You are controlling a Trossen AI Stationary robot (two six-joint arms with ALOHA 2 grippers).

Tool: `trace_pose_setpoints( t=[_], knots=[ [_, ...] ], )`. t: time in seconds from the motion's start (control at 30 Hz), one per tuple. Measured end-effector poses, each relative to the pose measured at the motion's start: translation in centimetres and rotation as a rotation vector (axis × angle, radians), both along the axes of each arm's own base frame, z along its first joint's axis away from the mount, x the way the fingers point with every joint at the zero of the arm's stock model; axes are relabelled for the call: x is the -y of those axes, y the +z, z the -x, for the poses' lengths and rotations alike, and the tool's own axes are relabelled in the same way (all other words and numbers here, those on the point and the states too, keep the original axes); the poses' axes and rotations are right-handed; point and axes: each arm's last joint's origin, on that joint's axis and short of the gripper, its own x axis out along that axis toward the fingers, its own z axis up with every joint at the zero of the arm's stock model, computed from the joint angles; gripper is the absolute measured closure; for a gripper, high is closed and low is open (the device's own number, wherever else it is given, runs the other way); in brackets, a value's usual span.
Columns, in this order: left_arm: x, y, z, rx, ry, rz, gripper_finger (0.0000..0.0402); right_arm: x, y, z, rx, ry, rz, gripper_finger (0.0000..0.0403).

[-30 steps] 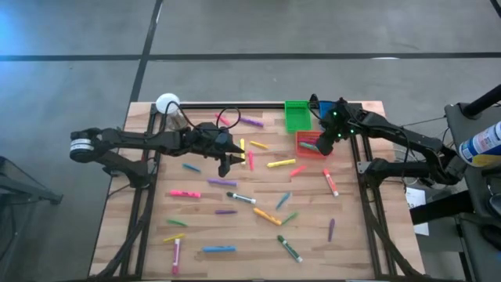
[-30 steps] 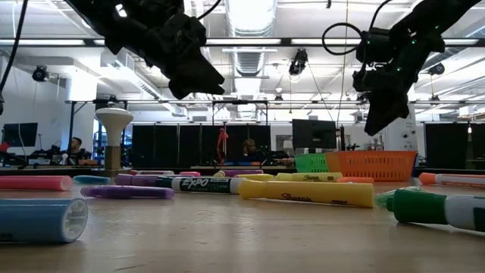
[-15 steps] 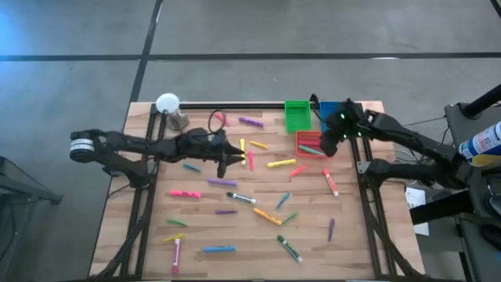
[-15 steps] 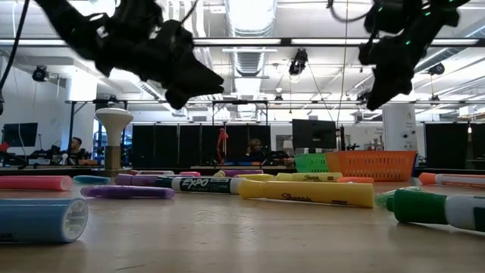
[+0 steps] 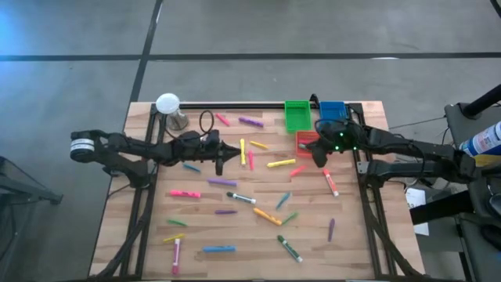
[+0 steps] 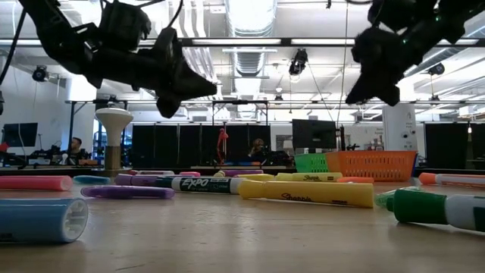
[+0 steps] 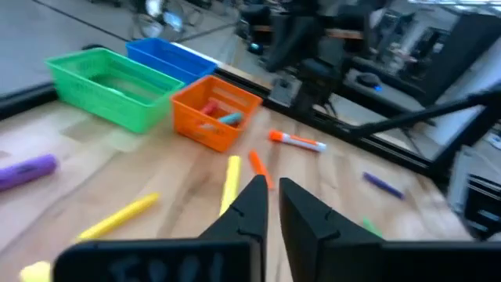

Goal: Pick & Place Markers
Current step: Put the orange pen into the blue bin

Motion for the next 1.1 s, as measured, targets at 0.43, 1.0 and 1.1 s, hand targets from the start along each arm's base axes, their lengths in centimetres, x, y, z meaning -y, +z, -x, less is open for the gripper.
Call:
trace_pose_setpoints(
  t=[0.43, 1.0, 1.1],
  knots=[
    [0.1, -0.8, 1.8, 0.134, 0.028, -0.12, 0.0401, -2.6, -0.4, -4.5, -0.126, 0.174, -0.023, 0.0264],
    [0.4, -2.7, 2.9, 0.059, 0.028, -0.116, 0.0401, -1.8, -5.2, -11.4, -0.67, 0.639, 0.118, 0.0267],
    [0.4, -2.6, 2.9, 0.059, 0.028, -0.119, 0.0401, -1.7, -6.2, -12.2, -0.732, 0.676, 0.107, 0.0271]
  ],
)
